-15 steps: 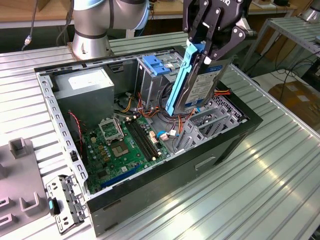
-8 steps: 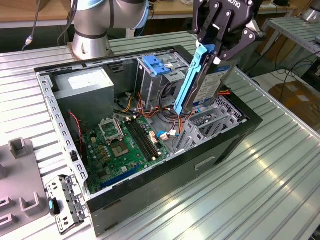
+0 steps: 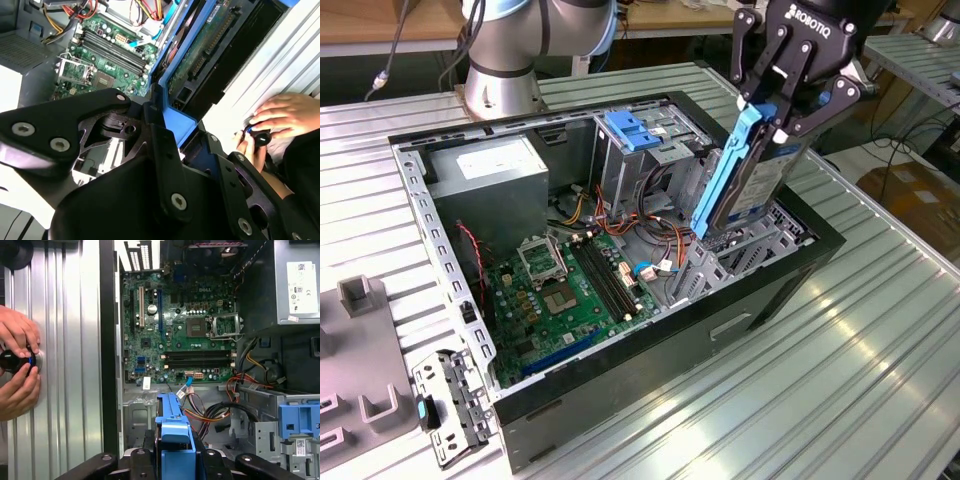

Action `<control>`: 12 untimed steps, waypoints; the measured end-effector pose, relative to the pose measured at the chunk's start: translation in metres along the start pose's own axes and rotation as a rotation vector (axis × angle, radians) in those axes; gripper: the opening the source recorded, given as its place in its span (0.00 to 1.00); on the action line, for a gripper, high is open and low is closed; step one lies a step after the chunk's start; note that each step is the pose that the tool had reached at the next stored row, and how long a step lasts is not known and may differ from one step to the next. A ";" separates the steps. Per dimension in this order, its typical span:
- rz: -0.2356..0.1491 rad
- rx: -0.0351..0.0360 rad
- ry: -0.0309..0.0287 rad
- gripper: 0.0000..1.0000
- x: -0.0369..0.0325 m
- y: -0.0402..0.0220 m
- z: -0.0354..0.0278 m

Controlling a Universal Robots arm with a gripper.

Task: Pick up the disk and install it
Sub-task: 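Insert the disk into the insertion slot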

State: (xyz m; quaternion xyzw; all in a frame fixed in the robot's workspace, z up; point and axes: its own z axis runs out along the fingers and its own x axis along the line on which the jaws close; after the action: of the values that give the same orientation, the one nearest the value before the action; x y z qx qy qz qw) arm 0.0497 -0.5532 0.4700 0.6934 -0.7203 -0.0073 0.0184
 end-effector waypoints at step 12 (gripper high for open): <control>-0.002 0.0008 0.0037 0.37 0.0007 -0.0079 0.0038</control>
State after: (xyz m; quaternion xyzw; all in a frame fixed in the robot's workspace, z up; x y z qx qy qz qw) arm 0.0574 -0.5543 0.4659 0.6942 -0.7195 -0.0057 0.0195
